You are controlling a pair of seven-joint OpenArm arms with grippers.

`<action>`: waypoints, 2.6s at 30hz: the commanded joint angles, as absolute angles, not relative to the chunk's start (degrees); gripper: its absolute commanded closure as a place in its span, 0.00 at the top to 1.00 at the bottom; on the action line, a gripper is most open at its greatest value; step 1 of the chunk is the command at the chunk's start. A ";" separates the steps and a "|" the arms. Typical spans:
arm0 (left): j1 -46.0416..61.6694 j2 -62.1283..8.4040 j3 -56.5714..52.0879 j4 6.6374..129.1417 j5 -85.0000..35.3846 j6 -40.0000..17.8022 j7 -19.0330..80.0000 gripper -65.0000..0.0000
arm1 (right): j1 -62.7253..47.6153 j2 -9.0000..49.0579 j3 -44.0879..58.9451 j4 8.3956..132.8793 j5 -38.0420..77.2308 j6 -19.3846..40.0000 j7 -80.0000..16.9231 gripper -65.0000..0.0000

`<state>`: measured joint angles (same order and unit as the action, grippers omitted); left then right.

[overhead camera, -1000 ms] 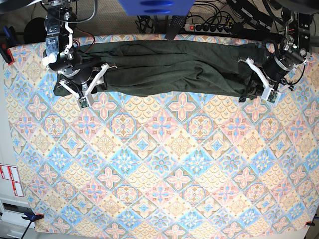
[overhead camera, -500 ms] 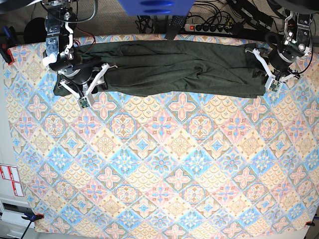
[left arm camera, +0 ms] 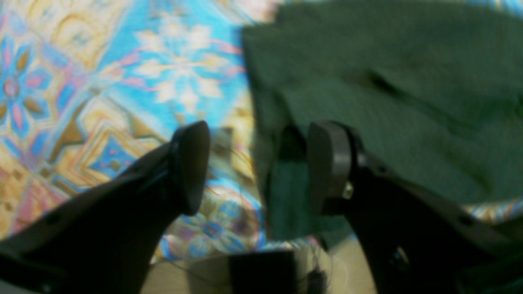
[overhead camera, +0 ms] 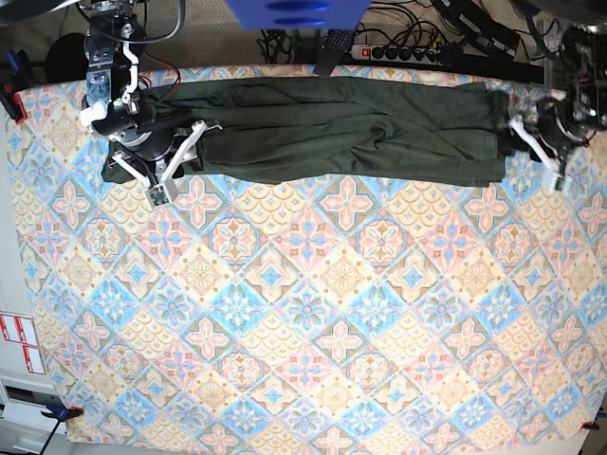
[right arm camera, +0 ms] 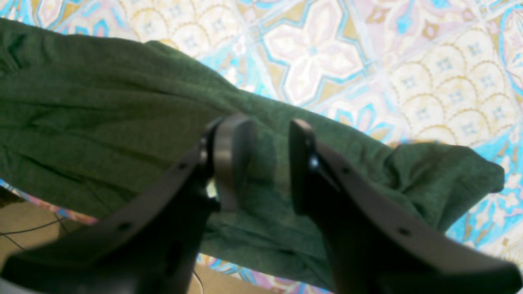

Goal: Fold the T-shirt properly
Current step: 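Regrasp the shirt's end with the left gripper and straighten it, then fold the held end inward toward the right gripper with the left gripper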

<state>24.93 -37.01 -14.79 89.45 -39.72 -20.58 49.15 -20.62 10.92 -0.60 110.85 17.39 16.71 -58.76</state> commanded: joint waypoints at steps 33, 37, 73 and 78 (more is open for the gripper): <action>21.05 -37.49 -15.08 82.07 -50.07 -20.79 53.14 0.58 | -20.26 11.30 -0.40 111.78 17.89 16.84 -57.80 0.30; 20.97 -37.23 -14.99 82.07 -47.34 -20.70 53.23 0.58 | -20.26 11.30 -0.40 111.78 17.89 16.84 -57.89 0.30; 18.15 -30.64 -2.24 80.22 -47.60 -27.21 52.88 0.10 | -20.26 11.30 -0.40 111.78 17.89 16.84 -57.89 0.30; 18.07 -30.46 -6.55 80.22 -47.34 -27.12 52.79 0.00 | -20.26 11.30 -0.31 111.78 17.89 16.84 -57.89 0.30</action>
